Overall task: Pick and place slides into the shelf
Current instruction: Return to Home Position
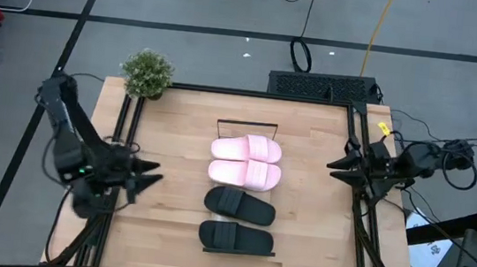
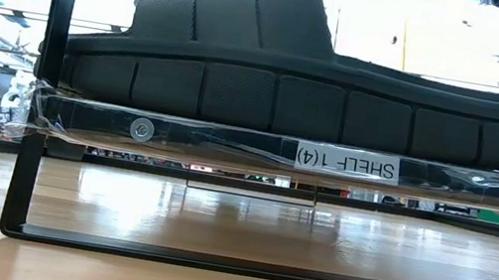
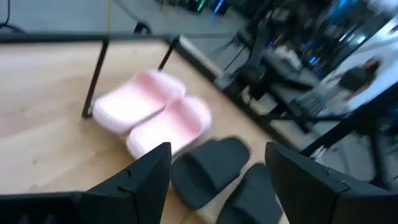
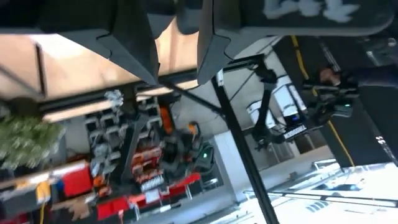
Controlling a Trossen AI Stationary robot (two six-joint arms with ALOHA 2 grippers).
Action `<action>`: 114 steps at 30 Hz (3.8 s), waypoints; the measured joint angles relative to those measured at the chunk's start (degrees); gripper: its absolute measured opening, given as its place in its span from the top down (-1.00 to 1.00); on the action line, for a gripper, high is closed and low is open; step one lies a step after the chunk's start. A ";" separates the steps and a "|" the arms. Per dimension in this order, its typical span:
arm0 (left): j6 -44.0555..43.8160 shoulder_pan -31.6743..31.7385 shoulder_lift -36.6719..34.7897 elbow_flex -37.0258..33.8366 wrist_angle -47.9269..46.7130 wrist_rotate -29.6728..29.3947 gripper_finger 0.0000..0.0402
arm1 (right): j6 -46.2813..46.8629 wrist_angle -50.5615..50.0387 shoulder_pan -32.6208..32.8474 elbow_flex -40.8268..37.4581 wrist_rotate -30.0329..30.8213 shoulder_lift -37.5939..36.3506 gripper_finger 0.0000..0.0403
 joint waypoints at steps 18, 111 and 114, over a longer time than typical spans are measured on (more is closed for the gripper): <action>51.48 21.38 -29.99 -19.16 29.12 15.48 -0.27 | -7.31 -8.86 -0.02 -1.01 0.10 -11.70 0.50; 64.13 46.40 -37.68 -49.40 58.98 39.29 -0.27 | -1.14 14.11 -10.02 -40.09 -5.77 -22.80 0.50; 63.20 46.41 -37.68 -49.40 58.68 39.00 -0.27 | -2.79 16.51 -10.19 -40.09 -5.82 -22.90 0.50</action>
